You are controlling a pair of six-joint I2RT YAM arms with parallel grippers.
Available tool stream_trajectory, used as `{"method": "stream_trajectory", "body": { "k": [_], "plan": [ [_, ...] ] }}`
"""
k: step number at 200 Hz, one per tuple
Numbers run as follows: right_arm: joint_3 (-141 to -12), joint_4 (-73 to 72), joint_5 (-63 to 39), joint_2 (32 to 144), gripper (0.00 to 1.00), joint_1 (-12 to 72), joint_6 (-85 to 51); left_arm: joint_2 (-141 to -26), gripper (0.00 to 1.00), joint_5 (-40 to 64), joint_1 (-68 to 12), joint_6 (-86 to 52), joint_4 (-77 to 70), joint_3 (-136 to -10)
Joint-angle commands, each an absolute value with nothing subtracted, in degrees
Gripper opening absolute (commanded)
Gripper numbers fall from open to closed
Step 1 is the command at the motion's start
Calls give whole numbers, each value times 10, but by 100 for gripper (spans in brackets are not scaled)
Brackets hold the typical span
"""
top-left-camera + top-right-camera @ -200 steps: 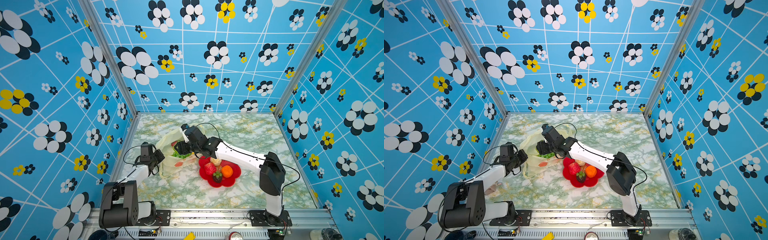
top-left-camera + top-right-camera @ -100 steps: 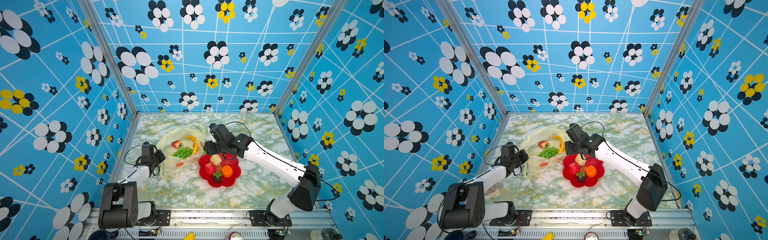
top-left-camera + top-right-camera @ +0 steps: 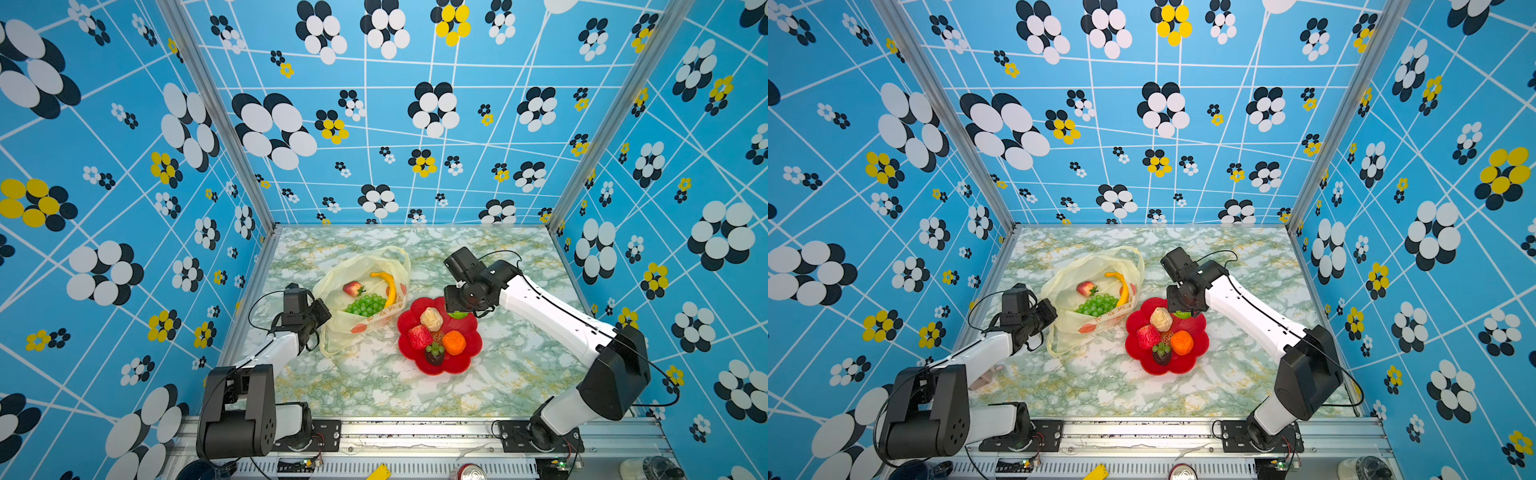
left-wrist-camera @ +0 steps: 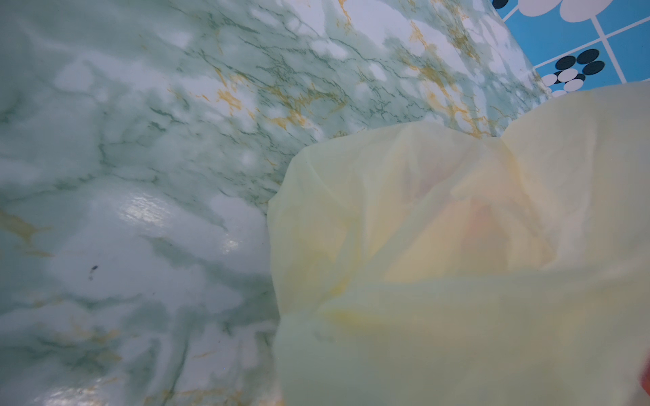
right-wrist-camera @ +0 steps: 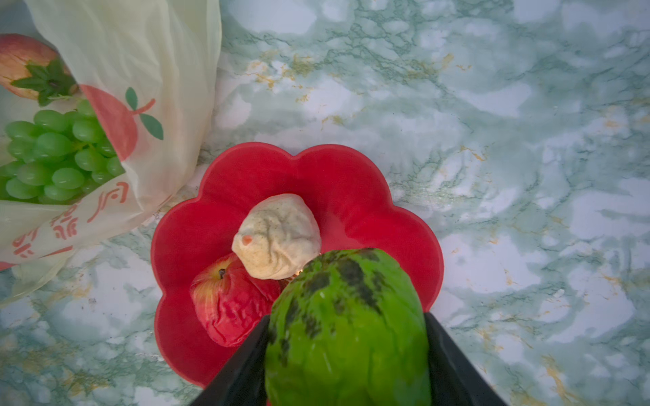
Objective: Take fruits out of the plastic bag
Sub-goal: Place the fruit on the plate.
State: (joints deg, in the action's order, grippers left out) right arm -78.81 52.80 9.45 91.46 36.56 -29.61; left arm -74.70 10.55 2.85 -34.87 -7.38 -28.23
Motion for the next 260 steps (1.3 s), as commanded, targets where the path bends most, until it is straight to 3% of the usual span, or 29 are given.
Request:
{"method": "stream_trajectory", "body": {
  "k": [1,98,260],
  "plan": [
    [-801,563,97,950,62,355,-306,-733,0,106,22,-339,-82,-274],
    [-833,570,97,1035,62,345,-295,-737,0,103,23,-338,-88,-273],
    [-757,495,63,1041,67,345,-329,-746,0,101,15,-330,-104,-272]
  ]
}}
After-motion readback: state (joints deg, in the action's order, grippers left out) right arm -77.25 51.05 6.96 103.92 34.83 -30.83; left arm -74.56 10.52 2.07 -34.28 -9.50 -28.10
